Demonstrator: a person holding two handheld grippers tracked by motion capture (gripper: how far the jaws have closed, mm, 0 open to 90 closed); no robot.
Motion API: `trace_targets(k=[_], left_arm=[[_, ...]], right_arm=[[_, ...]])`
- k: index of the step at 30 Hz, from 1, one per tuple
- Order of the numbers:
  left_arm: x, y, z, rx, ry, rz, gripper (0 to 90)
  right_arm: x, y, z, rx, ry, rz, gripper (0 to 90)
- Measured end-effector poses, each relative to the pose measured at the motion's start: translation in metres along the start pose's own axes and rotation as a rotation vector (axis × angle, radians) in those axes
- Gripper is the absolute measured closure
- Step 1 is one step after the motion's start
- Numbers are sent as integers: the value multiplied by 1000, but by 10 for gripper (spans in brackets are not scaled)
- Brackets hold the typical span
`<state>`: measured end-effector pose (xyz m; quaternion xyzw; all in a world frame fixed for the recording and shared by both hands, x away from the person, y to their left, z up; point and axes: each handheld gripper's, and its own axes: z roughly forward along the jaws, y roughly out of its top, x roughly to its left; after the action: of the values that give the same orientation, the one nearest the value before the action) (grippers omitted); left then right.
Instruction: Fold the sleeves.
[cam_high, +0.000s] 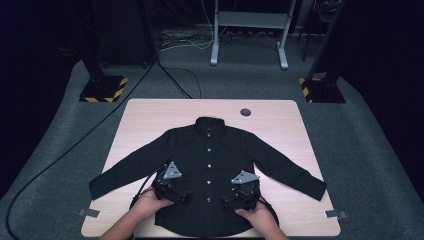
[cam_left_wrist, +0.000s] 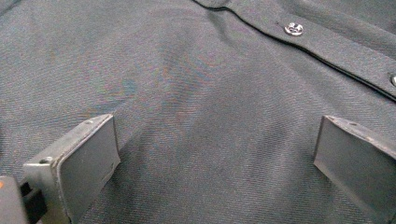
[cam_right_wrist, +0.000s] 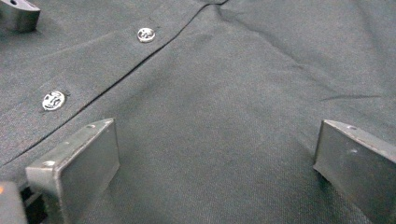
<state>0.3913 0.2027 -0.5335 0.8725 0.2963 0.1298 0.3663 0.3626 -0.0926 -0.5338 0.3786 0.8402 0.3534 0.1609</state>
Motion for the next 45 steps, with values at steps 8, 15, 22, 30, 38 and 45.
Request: trace_targets(k=[8,15,22,30,38,45], left_arm=[[0,0,0,0,0,0,0],[0,0,0,0,2,-1,0],[0,0,0,0,1,-1,0],[0,0,0,0,1,-1,0],[0,0,0,0,1,-1,0],[0,0,0,0,1,-1,0]], right_arm=[[0,-1,-1,0,-6,4,0],[0,-1,-1,0,-5,4,0],[-1,0,-2,1,6,6,23],[-6,5,-11,-7,35,42,55],[-14,13,-23,-21,30,37,88],[-19,14,-27,-15,21,34,103]])
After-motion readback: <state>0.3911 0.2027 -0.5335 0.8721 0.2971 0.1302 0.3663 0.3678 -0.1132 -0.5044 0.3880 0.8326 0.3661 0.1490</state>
